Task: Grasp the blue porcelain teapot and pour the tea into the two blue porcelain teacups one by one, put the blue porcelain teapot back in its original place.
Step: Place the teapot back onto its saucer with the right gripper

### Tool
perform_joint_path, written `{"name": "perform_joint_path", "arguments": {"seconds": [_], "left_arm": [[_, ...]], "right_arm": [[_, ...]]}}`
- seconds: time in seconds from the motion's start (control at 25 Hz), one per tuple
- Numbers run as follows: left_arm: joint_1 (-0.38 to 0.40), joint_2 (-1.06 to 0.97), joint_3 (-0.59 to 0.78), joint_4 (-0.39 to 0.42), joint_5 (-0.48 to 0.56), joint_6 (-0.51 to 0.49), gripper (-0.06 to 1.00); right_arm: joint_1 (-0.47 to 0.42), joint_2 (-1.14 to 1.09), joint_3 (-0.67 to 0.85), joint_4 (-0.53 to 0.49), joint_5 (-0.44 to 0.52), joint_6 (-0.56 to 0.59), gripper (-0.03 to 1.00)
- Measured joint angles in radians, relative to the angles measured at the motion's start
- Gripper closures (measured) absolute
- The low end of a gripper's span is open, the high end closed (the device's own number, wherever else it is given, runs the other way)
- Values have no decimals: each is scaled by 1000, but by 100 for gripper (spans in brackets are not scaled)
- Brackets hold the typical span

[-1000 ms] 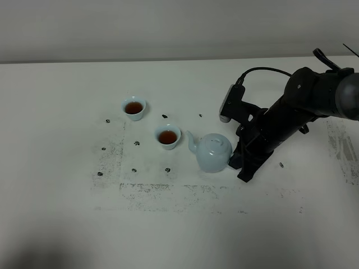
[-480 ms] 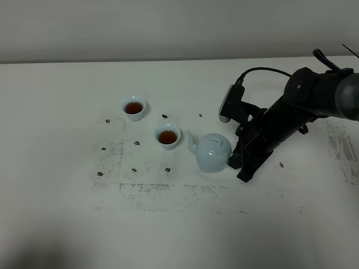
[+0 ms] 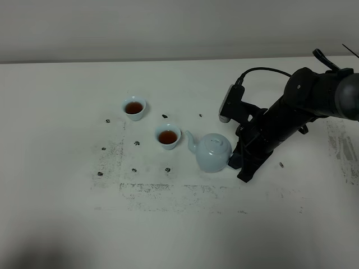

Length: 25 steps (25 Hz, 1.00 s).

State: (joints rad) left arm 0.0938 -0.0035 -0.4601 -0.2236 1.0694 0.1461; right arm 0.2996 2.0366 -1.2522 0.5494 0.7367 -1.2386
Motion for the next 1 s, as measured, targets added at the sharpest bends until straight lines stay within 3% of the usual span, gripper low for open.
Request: {"name": "perform_joint_path", "arguments": {"seconds": [1.0], "left_arm": [[0, 0, 0, 0, 0, 0, 24]], "right_arm": [[2, -16, 0, -77, 9, 43, 92]]}}
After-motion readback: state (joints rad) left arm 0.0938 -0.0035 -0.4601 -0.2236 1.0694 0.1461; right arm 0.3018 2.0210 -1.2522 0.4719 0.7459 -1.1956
